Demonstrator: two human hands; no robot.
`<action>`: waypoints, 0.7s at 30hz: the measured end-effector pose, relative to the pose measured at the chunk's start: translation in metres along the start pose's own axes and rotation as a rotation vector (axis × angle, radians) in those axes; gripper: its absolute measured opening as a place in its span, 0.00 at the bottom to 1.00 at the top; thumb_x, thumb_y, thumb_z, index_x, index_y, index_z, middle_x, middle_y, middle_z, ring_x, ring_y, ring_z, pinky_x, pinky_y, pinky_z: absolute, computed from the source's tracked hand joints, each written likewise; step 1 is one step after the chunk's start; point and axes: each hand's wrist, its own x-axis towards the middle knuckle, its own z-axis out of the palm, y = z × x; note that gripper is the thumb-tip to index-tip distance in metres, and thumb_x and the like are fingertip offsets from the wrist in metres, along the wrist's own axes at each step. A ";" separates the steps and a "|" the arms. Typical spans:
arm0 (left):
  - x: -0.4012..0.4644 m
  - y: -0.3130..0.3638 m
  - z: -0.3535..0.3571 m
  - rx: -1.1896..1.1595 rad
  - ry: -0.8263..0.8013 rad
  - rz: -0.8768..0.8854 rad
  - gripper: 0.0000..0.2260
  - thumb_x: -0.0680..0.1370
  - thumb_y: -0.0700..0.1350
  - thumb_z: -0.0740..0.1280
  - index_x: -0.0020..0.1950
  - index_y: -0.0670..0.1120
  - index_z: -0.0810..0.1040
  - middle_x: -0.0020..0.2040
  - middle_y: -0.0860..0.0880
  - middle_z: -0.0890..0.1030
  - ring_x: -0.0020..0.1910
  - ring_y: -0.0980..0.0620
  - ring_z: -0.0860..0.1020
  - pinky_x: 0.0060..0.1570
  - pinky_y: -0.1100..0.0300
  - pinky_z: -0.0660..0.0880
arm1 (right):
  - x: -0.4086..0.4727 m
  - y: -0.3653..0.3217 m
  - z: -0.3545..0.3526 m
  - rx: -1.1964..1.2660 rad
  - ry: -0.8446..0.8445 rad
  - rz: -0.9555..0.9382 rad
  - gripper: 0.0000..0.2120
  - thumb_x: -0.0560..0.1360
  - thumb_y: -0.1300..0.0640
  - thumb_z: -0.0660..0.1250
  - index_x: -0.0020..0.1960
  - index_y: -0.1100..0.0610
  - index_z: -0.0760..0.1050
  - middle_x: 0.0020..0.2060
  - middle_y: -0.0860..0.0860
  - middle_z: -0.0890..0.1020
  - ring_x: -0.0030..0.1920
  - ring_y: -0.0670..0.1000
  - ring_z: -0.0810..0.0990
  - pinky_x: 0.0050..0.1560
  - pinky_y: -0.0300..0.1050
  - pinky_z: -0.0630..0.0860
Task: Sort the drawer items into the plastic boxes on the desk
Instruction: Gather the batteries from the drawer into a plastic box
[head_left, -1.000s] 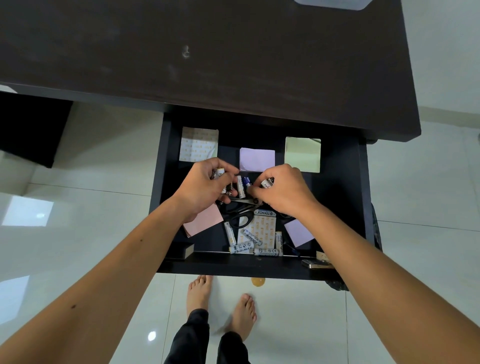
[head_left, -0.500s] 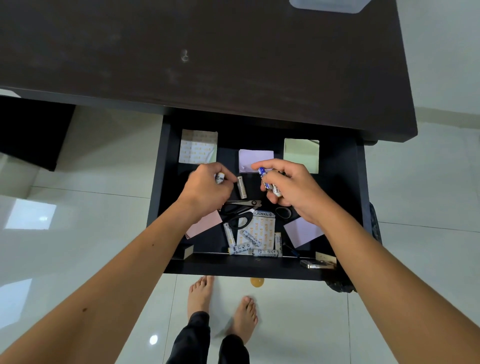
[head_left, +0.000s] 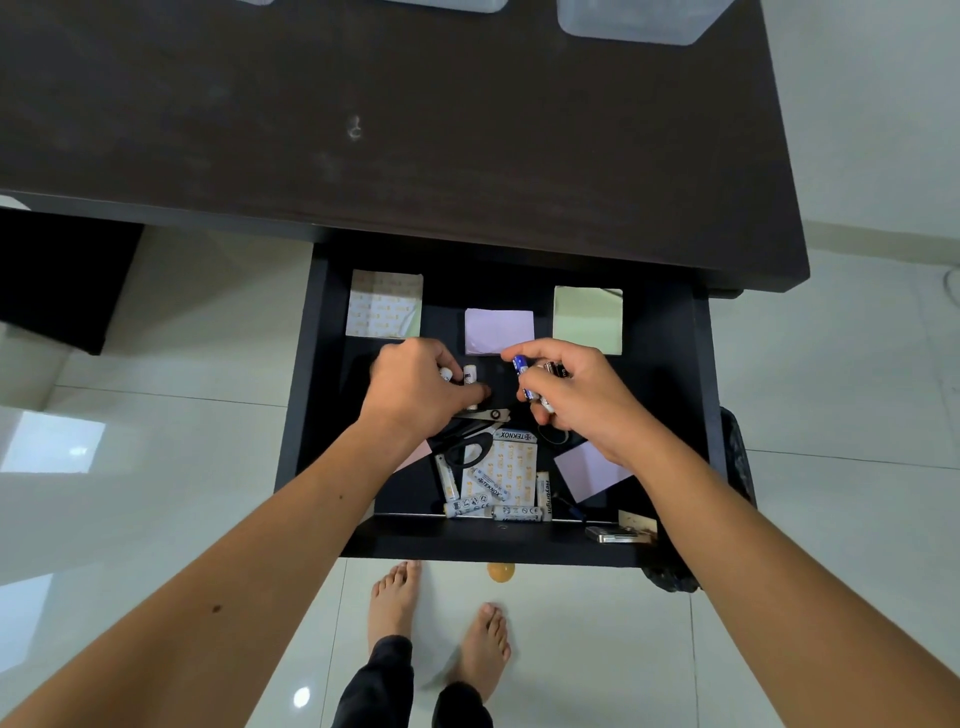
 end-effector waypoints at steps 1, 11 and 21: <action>0.000 0.001 0.000 0.019 -0.005 0.001 0.13 0.70 0.52 0.82 0.47 0.47 0.85 0.40 0.55 0.77 0.36 0.59 0.76 0.32 0.65 0.73 | 0.000 0.000 0.000 0.001 -0.002 0.000 0.16 0.80 0.62 0.65 0.59 0.46 0.84 0.40 0.52 0.82 0.32 0.48 0.78 0.33 0.40 0.72; -0.007 -0.008 -0.016 -0.193 -0.104 0.028 0.09 0.72 0.51 0.81 0.46 0.49 0.85 0.50 0.50 0.84 0.39 0.55 0.81 0.30 0.72 0.74 | -0.003 -0.003 0.004 0.110 -0.106 -0.043 0.11 0.78 0.60 0.76 0.59 0.51 0.83 0.38 0.53 0.82 0.33 0.48 0.80 0.28 0.39 0.71; -0.017 -0.019 -0.033 -0.448 -0.233 0.154 0.09 0.78 0.47 0.75 0.57 0.58 0.82 0.44 0.53 0.83 0.30 0.54 0.74 0.31 0.59 0.72 | -0.001 -0.010 0.005 0.194 -0.122 -0.012 0.08 0.78 0.69 0.72 0.50 0.57 0.82 0.36 0.54 0.78 0.30 0.50 0.76 0.22 0.38 0.65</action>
